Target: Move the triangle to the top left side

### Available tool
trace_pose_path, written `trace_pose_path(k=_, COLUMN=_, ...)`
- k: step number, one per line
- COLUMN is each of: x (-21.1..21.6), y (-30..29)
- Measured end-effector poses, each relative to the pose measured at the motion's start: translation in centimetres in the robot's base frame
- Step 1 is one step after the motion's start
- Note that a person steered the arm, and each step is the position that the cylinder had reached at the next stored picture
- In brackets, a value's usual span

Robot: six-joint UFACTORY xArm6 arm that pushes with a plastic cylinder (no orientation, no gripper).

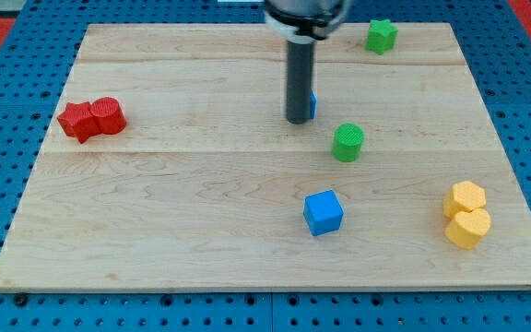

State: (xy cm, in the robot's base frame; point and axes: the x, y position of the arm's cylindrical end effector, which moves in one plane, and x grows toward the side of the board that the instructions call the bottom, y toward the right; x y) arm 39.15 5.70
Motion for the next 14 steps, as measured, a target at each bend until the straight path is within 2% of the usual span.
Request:
trace_pose_path(k=1, x=-0.8, y=2.5)
trace_pose_path(k=2, x=-6.7, y=-2.1)
trace_pose_path(k=3, x=-10.9, y=-8.5)
trace_pose_path(k=5, x=-4.1, y=-9.3)
trace_pose_path(k=6, x=-5.2, y=-15.9)
trace_pose_path(k=7, x=-7.6, y=-17.3)
trace_pose_path(k=8, x=-7.9, y=-15.6)
trace_pose_path(k=10, x=-13.2, y=-15.3)
trace_pose_path(k=12, x=-16.0, y=-13.4)
trace_pose_path(k=13, x=-17.0, y=-13.6)
trace_pose_path(k=14, x=-17.3, y=-10.7)
